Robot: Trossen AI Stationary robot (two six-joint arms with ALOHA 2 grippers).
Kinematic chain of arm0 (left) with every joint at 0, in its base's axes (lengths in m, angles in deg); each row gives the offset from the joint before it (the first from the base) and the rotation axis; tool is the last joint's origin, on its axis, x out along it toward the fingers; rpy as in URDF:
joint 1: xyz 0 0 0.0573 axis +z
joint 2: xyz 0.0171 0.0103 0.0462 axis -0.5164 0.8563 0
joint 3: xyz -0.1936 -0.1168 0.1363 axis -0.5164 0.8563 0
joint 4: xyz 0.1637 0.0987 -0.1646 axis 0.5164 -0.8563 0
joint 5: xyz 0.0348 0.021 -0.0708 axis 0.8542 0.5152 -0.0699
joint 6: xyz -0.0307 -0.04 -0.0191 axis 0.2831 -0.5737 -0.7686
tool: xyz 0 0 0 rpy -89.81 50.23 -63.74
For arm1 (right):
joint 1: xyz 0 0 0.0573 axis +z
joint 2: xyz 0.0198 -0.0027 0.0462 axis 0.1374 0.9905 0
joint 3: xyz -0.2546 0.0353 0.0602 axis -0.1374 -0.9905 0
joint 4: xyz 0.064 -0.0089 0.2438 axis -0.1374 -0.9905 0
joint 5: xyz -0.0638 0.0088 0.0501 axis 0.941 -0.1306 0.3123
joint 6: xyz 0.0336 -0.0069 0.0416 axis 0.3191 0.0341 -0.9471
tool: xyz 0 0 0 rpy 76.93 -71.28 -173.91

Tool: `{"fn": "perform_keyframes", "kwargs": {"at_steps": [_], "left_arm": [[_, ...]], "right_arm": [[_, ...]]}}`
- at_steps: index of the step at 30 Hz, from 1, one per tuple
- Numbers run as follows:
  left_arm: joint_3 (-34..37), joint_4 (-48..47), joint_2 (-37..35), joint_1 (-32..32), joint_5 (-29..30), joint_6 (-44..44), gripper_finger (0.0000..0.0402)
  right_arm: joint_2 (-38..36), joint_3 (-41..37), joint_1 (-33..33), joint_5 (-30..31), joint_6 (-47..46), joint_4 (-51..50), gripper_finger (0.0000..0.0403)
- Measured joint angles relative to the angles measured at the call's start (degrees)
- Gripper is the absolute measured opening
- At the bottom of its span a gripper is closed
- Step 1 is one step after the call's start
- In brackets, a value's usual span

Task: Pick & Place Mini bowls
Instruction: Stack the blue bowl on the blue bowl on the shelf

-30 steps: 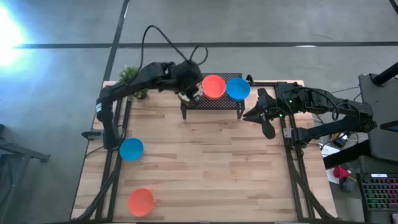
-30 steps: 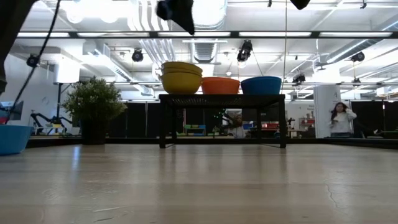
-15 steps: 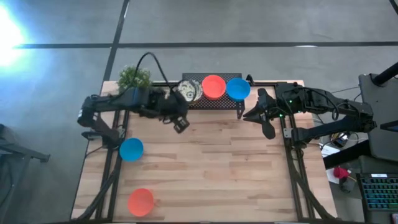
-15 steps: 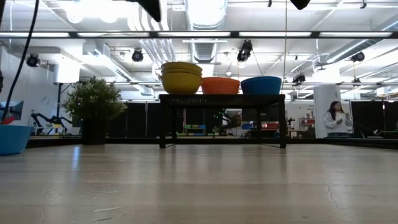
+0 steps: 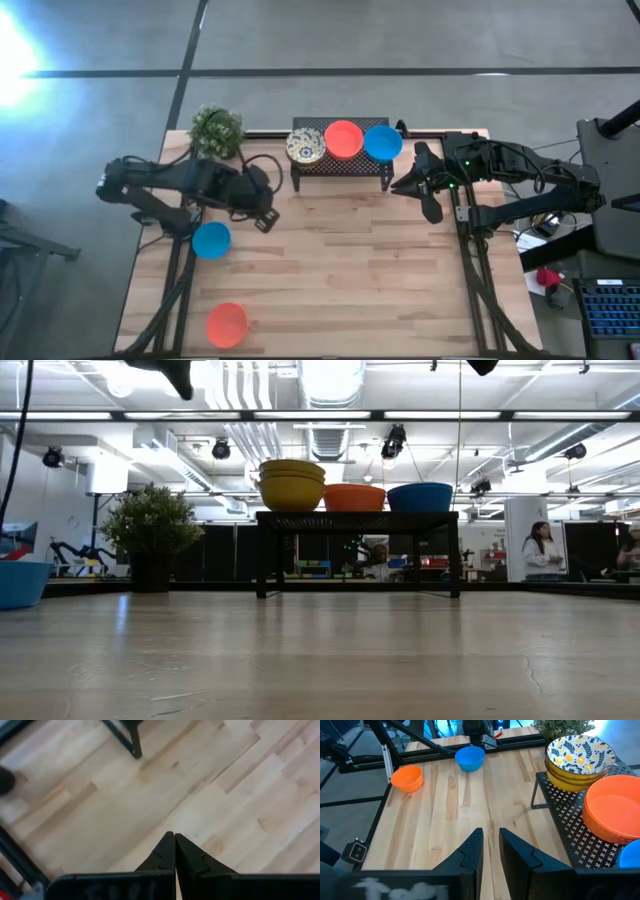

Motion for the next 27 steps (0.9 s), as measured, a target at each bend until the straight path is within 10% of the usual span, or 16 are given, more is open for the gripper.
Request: {"fn": "perform_keyframes", "kwargs": {"at_steps": [27], "left_arm": [[29.86, 0.42, -9.74, -0.90, -17.87, -23.34, 0.0000]], "right_arm": [[0.00, 0.00, 0.00, -0.01, -0.48, 0.02, 0.0057]]}}
